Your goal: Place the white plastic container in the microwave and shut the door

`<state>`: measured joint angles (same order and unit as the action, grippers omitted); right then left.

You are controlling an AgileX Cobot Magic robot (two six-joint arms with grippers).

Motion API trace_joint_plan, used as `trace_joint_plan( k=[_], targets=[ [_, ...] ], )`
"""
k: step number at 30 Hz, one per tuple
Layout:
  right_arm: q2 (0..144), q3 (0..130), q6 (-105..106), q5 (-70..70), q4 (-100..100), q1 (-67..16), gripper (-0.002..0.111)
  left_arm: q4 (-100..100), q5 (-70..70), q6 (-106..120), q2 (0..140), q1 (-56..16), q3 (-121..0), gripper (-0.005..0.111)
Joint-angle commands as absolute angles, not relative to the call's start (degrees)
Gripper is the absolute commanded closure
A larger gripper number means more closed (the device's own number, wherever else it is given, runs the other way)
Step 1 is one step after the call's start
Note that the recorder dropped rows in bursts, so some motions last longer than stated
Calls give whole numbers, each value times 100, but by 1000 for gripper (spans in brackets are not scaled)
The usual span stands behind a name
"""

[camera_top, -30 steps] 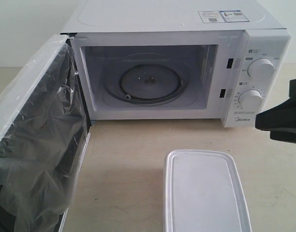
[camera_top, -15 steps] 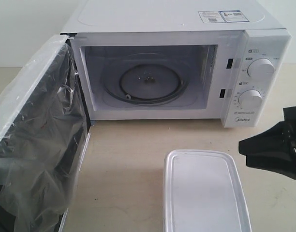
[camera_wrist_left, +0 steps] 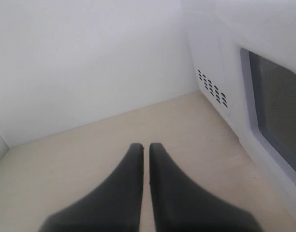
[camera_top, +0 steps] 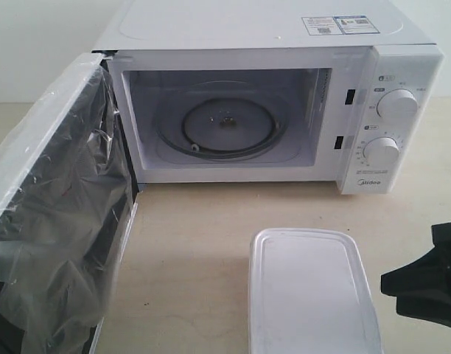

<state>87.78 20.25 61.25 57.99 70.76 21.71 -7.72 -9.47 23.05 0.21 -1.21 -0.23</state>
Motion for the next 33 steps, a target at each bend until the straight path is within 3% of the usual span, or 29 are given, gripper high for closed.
trace_joint_plan(
  k=[1,5,33],
  targets=[
    [8928,2005,6161,5621,7141,1997,72,-797,-905,2222,0,-101,0,102],
    [9246,2005,6309,5567,7352,1694,72,-797,-905,2222,0,-101,0,102],
    [9456,2016,6524,5638,7664,1598,72,-797,-905,2222,0,-101,0,102]
  ],
)
